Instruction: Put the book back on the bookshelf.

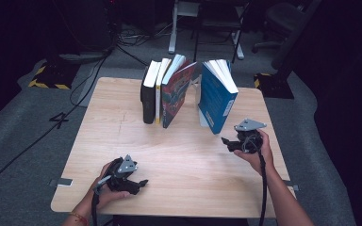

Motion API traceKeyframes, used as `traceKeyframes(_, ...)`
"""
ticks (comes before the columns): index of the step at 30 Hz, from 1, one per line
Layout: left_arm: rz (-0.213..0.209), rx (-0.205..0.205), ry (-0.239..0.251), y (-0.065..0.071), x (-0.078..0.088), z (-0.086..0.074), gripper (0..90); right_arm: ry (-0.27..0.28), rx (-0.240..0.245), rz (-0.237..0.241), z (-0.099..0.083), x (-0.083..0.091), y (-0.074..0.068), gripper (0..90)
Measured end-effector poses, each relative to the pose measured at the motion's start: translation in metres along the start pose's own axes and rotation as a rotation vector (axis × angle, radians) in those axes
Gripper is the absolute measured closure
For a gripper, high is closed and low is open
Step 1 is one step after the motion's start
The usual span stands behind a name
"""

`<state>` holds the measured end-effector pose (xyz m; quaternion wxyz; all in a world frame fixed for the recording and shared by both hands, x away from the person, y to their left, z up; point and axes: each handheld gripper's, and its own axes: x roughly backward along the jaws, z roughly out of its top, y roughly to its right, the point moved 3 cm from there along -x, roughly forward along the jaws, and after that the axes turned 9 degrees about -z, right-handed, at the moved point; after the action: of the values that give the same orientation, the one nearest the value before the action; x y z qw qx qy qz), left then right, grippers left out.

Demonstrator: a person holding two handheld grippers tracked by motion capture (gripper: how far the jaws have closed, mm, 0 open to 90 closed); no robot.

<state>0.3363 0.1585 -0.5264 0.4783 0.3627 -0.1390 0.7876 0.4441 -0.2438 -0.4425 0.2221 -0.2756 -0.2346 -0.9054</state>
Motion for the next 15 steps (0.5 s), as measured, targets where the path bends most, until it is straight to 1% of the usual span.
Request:
traceKeyframes(3, 0.001, 0.000, -0.001, 0.000, 0.000, 0.000, 19.1, -0.008, 0.004, -0.006, -0.006, 0.003, 0.001, 28.4)
traceKeyframes(6, 0.001, 0.001, 0.000, 0.000, 0.000, 0.000, 19.1, -0.012, 0.015, -0.024, -0.011, 0.007, 0.003, 28.1)
traceKeyframes(9, 0.001, 0.001, 0.000, 0.000, 0.000, 0.000, 19.1, -0.005, 0.008, -0.017, -0.016, 0.012, 0.004, 28.2)
traceKeyframes(15, 0.001, 0.001, 0.000, 0.000, 0.000, 0.000, 19.1, -0.009, 0.036, -0.017, -0.026, 0.018, 0.002, 28.2)
